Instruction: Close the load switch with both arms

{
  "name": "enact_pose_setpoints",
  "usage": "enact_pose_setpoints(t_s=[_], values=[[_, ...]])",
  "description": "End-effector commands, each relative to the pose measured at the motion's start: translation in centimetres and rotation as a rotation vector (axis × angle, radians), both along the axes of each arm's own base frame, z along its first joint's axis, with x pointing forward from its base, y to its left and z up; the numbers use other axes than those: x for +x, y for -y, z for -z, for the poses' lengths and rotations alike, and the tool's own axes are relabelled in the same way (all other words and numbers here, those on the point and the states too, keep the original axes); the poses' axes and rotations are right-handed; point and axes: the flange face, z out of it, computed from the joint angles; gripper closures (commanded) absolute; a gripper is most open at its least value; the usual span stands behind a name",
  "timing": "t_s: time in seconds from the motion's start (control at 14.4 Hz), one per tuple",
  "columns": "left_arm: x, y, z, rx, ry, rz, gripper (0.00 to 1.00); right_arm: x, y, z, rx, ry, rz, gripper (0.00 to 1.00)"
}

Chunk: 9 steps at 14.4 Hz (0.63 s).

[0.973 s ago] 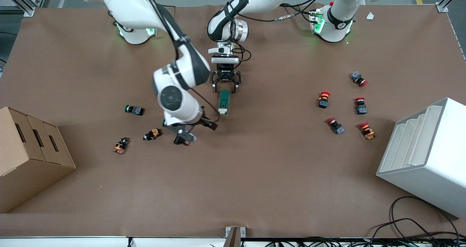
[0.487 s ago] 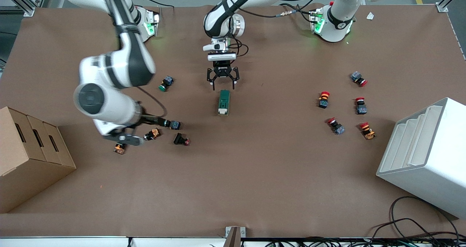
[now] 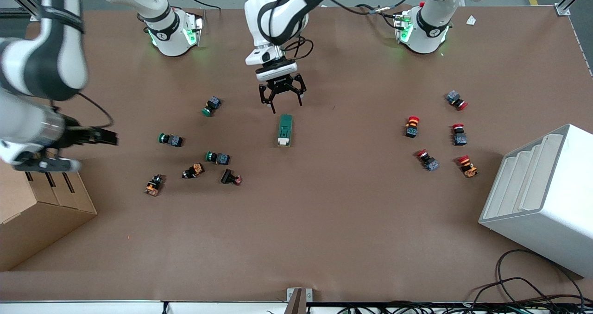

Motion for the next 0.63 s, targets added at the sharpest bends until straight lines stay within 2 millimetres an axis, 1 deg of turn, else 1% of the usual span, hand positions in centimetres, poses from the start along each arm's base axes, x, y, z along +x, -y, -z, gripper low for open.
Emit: enact_pose_setpoints(t_s=[0.0,0.14,0.21,0.35,0.42,0.49,0.56], values=[[5.8,-3.2,-6.8,-0.05,-0.115,-0.059,0.0,-0.8,1.7,-4.1,-0.013,-0.007,0.018,0.0],[8.9,-6.2,-10.8,-0.11,-0.157,-0.145,0.0,-0.8,2.4,-5.8,-0.016,0.012,0.031,0.0],[10.2,-7.8,-12.3,-0.119,-0.168,-0.194,0.0,-0.6,2.3,-6.9,-0.023,0.028,0.023,0.0],[12.7,-11.4,-15.4,-0.104,-0.218,-0.209,0.0,-0.7,1.6,-8.2,-0.03,0.027,0.014,0.0],[14.2,-13.5,-17.3,-0.095,-0.251,-0.201,0.0,-0.8,1.4,-8.9,-0.03,0.03,0.011,0.0],[15.9,-16.3,-19.1,-0.089,-0.279,-0.202,0.0,-1.0,1.3,-9.2,-0.026,0.02,0.007,0.0],[17.2,-18.8,-21.4,-0.102,-0.289,-0.191,0.0,-0.8,0.5,-8.9,-0.032,0.012,0.005,0.0]])
